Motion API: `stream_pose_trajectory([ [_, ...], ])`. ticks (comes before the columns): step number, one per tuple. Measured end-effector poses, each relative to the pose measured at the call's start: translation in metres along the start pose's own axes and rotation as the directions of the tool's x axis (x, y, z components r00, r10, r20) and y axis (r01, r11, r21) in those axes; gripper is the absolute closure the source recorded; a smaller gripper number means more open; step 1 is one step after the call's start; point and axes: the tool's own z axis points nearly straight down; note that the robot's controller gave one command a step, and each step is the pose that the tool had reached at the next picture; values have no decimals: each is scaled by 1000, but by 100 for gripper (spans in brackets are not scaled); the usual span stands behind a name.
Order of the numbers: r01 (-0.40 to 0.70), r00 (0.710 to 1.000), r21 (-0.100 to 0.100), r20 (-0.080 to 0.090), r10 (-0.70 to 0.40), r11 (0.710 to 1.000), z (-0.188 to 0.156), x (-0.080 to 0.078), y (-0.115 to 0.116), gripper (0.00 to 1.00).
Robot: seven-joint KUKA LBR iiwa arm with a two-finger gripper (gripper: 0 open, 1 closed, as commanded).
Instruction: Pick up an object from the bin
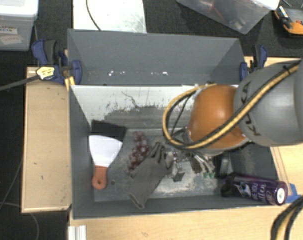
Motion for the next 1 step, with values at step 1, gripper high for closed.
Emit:
stream_pose_trajectory([
  [1,1,1000,0,-1,-1,1000,-9,0,0,100],
])
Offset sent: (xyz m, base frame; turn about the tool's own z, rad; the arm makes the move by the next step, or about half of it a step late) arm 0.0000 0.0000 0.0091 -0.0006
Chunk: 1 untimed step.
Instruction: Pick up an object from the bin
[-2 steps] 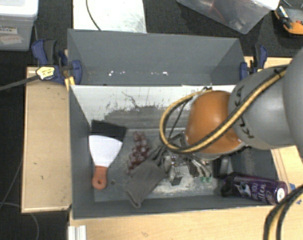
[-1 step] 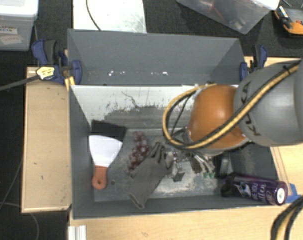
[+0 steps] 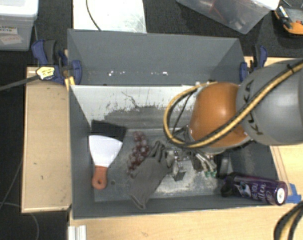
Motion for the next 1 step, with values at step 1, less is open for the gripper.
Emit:
stream_pose_trajectory([
  [1,0,1000,0,0,0,1000,-9,0,0,100],
])
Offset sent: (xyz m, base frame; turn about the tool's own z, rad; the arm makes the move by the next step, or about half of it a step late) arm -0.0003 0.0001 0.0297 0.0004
